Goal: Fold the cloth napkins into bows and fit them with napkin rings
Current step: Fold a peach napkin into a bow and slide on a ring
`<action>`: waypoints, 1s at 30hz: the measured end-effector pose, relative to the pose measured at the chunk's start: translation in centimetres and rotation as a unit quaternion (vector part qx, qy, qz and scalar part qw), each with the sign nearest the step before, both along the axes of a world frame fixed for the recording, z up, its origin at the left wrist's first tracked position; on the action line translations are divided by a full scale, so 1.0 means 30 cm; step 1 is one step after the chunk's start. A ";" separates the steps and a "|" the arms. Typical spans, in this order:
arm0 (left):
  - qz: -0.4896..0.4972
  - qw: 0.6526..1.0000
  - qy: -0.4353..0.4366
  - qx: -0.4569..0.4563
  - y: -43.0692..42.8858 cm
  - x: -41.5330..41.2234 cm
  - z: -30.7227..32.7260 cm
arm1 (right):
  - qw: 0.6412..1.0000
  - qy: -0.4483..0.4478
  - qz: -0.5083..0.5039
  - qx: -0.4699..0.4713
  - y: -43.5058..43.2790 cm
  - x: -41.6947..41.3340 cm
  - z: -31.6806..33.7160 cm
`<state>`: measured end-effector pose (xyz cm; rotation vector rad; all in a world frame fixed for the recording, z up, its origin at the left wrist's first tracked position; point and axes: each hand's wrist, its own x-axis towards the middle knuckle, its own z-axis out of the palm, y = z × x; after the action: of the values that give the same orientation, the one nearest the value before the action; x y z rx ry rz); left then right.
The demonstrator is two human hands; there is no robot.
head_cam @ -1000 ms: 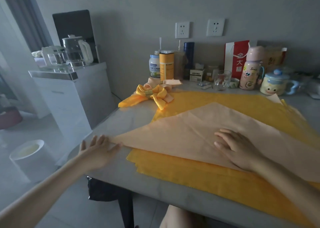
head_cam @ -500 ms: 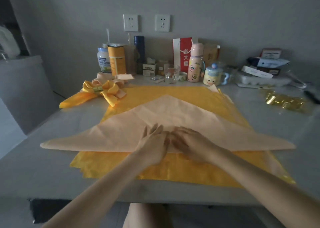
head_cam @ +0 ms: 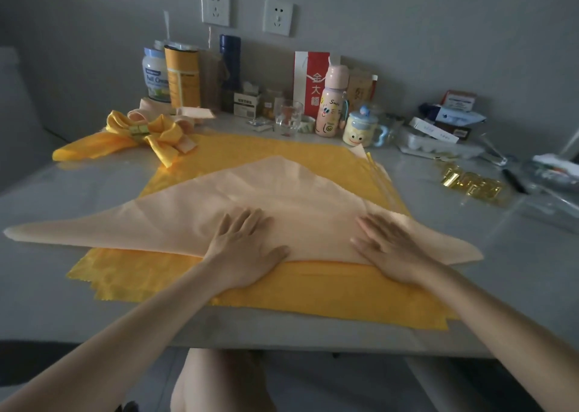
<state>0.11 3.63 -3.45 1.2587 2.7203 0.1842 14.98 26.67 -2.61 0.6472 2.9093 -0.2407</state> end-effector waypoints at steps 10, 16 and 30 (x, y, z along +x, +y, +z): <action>0.017 0.967 -0.109 0.229 0.028 -0.119 0.095 | 0.975 0.189 -0.106 0.056 0.116 -0.064 0.121; 0.087 0.989 -0.065 0.101 0.092 -0.376 0.116 | 0.979 0.189 -0.057 -0.057 0.072 -0.410 0.146; 0.158 0.967 -0.192 0.047 0.282 -0.664 0.153 | 0.959 0.125 -0.139 -0.214 0.184 -0.698 0.092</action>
<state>-19.81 12.10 1.14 0.7028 2.5678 0.5355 -5.96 32.20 0.14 0.9993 2.8288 -1.0198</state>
